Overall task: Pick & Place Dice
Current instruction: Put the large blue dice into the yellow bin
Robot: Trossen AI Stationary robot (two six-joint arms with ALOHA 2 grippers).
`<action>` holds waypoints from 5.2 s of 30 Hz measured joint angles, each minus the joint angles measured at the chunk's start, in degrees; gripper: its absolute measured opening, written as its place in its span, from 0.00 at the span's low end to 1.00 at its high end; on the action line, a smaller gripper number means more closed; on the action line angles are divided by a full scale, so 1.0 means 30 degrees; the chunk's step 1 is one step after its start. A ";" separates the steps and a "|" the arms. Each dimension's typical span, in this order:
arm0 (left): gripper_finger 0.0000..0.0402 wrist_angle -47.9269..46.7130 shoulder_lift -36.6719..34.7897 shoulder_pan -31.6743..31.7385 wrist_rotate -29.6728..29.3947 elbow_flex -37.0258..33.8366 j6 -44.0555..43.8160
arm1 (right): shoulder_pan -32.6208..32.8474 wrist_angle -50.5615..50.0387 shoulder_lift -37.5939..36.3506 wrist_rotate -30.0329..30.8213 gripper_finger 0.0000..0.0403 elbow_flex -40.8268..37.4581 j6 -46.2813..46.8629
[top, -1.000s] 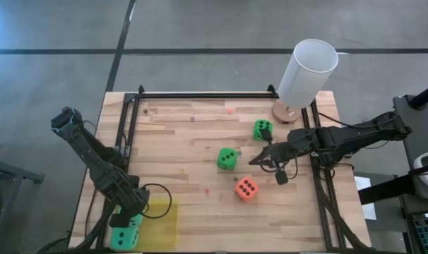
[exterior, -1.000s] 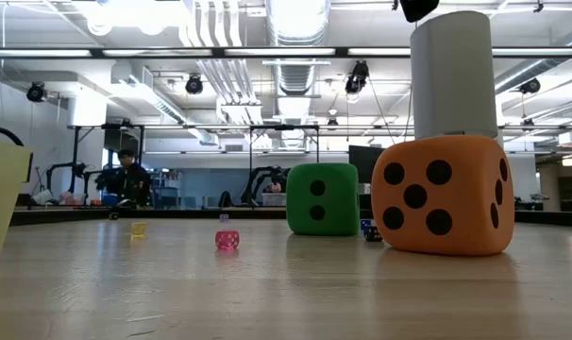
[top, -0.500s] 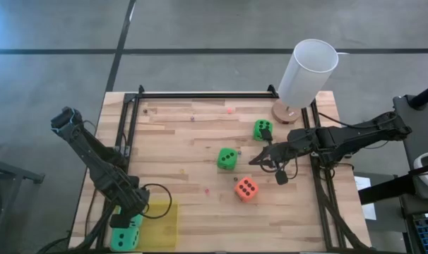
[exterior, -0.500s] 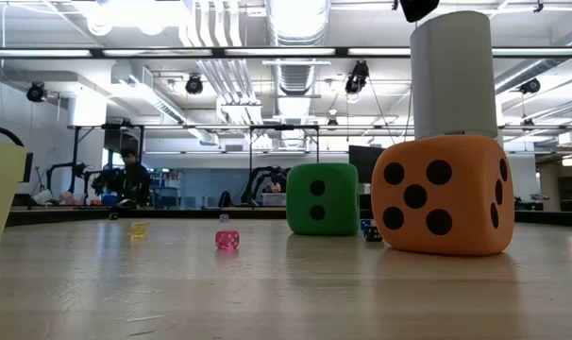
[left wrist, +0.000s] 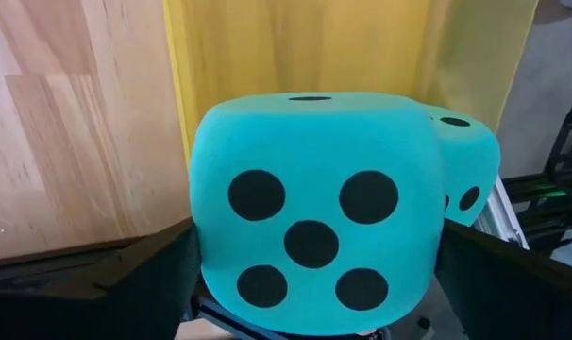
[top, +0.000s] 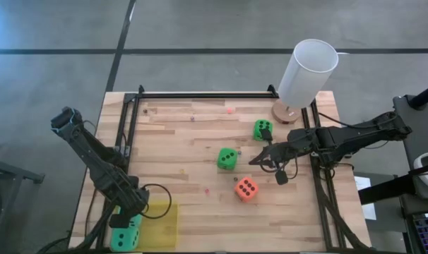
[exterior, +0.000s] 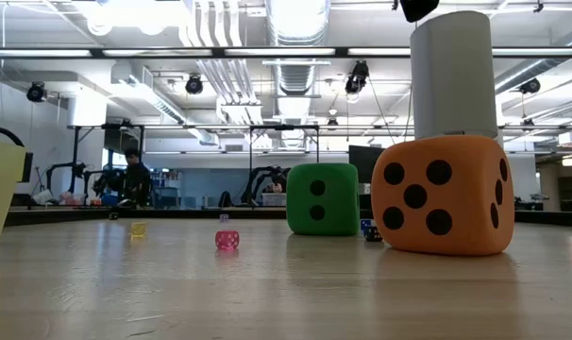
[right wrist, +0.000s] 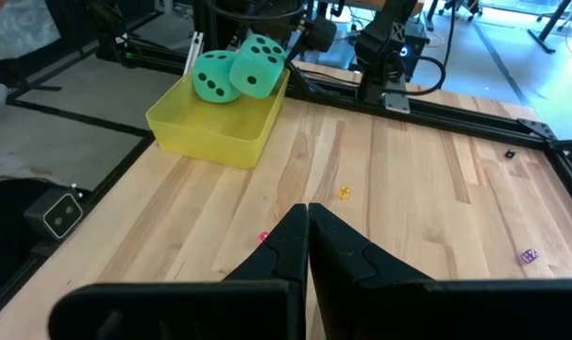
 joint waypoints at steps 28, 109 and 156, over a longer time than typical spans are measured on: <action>0.98 -0.1197 0.0000 -0.0058 -0.0222 0.0029 -0.0399 | -0.0006 0.0000 0.0000 0.0001 0.02 0.0000 0.0027; 0.99 -0.0608 -0.0124 -0.0058 -0.0309 -0.0293 -0.0675 | -0.0002 0.0000 0.0000 0.0000 0.02 0.0000 0.0033; 0.99 0.0358 -0.0102 -0.0058 0.0907 -0.1896 -0.0027 | -0.0005 0.0000 0.0000 0.0004 0.02 0.0004 0.0020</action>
